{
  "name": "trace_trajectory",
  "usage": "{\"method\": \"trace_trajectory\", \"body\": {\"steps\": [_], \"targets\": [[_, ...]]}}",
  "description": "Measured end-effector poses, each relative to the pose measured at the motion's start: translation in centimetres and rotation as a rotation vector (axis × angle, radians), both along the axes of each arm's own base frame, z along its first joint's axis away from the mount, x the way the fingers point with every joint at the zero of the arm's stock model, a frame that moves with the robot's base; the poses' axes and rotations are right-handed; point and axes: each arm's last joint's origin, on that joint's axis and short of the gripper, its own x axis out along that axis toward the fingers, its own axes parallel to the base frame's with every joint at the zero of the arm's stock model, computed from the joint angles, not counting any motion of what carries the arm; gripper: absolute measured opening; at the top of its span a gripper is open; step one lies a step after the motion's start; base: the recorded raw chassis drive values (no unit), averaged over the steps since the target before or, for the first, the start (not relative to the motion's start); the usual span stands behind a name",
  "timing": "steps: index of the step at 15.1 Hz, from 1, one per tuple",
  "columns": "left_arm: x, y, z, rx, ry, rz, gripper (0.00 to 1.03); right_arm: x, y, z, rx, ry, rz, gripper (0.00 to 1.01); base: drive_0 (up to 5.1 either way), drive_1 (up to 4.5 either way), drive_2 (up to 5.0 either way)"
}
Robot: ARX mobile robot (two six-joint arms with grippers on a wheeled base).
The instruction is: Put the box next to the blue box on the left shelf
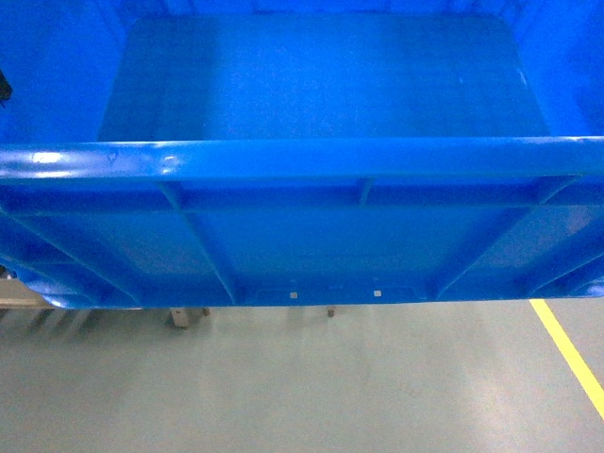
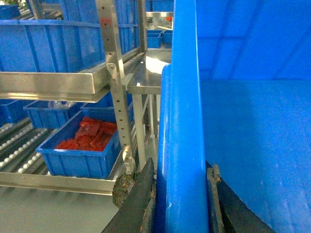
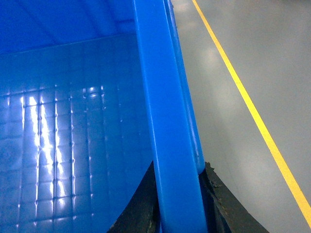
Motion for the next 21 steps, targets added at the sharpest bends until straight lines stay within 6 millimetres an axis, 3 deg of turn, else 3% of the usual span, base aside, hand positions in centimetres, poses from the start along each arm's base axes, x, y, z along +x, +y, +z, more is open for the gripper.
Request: {"method": "trace_trajectory", "body": {"steps": [9,13,21], "targets": [[0.0,-0.01,-0.05,0.001,0.005,0.0,0.18,0.0,0.0,-0.01,-0.001,0.002,0.001,0.15,0.0,4.3,-4.4],[0.06,-0.01,-0.22,0.004,0.014,0.001,0.18,0.02,0.01,-0.17,-0.001,0.012,0.001,0.15,0.0,0.0,0.0],[0.07,-0.04,-0.21,0.002,0.01,0.0,0.17,-0.01,-0.02,-0.05,-0.003,0.003,-0.002,0.15,-4.7,1.56,3.5]]}}
